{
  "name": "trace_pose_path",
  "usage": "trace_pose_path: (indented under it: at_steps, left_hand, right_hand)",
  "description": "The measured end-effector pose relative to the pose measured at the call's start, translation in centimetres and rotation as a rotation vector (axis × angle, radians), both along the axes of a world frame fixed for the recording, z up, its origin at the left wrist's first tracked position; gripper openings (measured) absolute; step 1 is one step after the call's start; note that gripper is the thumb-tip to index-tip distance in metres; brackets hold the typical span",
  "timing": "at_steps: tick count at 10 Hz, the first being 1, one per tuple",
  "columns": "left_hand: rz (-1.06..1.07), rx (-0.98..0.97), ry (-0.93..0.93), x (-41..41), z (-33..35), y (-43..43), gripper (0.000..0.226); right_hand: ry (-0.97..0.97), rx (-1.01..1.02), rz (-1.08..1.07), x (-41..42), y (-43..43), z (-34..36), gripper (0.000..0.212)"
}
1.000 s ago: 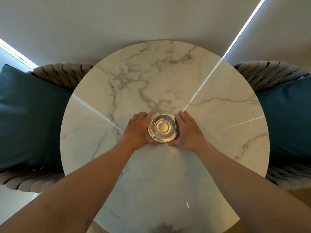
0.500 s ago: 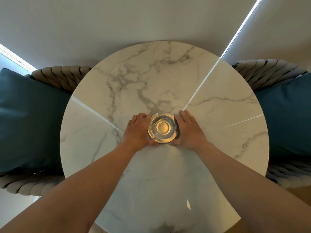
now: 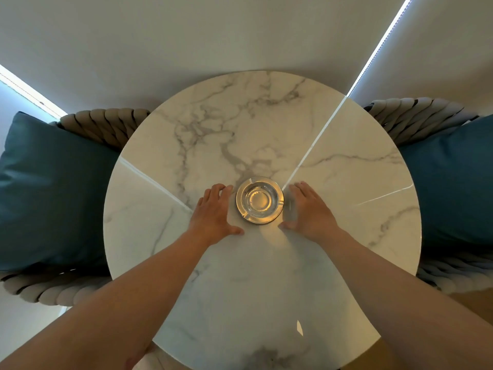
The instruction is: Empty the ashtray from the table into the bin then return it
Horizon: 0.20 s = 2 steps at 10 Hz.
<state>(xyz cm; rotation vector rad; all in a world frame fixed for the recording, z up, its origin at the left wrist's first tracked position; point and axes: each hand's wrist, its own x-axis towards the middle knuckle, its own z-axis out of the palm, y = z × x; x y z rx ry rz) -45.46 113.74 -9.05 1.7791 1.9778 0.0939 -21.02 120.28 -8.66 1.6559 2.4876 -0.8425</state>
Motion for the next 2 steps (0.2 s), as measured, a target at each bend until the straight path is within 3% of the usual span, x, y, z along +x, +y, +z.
trace_pose_path:
  at_steps: [2]
  left_hand:
    - [0.064,0.036,-0.025,-1.2,0.6,-3.4,0.06]
  right_hand:
    - [-0.033,0.037,-0.116,1.9,-2.0,0.4,0.033]
